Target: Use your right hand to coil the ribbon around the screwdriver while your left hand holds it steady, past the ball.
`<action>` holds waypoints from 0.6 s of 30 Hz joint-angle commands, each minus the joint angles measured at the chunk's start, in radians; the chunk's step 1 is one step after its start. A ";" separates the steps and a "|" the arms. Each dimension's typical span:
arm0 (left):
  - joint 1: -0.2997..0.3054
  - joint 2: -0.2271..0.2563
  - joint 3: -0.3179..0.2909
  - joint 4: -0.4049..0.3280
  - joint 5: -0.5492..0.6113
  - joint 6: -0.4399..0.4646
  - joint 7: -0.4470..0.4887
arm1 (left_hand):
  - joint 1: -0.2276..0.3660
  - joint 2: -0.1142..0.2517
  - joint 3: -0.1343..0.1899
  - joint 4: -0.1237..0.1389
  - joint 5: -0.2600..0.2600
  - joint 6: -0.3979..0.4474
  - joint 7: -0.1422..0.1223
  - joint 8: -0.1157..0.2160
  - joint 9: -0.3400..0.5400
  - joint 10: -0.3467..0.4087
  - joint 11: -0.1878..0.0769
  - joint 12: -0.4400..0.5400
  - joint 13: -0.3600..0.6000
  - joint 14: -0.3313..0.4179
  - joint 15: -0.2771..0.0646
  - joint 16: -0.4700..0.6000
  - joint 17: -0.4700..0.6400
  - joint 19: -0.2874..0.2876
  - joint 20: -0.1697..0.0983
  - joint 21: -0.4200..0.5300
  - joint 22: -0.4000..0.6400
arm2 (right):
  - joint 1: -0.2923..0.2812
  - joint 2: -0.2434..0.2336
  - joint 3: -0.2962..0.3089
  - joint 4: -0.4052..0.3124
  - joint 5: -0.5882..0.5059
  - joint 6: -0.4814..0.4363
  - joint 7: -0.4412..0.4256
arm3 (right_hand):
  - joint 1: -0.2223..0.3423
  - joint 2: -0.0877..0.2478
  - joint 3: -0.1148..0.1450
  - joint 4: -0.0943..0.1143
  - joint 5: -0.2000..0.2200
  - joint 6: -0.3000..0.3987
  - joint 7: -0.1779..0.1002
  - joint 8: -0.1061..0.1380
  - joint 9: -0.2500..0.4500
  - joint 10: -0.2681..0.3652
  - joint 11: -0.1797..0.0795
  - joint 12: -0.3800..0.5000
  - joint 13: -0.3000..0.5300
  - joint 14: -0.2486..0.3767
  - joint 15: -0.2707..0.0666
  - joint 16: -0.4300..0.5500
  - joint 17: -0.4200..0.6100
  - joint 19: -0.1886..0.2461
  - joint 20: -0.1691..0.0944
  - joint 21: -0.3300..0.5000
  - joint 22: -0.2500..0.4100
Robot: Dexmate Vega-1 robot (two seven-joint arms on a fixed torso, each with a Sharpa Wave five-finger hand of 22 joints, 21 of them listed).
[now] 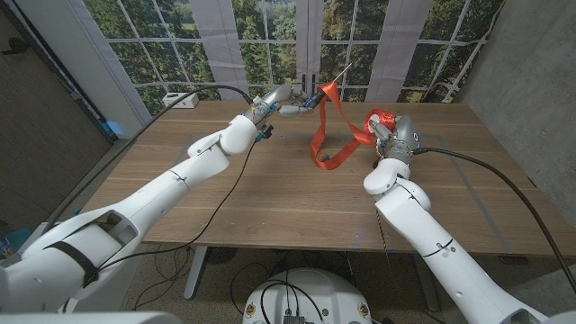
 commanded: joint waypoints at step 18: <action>-0.021 0.025 -0.025 0.052 -0.145 -0.128 -0.198 | 0.095 0.093 0.092 -0.034 0.007 0.173 -0.077 0.004 0.043 0.173 -0.168 -0.002 0.160 0.035 -0.052 -0.006 0.007 0.000 -0.004 0.004 0.001 | 0.324 -0.053 -0.107 0.256 0.034 0.084 0.093 | 0.124 0.122 0.013 0.000 0.008 0.193 -0.023 0.121 0.149 0.097 -0.046 0.090 0.085 0.023 -0.109 0.004 0.007 -0.015 -0.006 0.013 0.002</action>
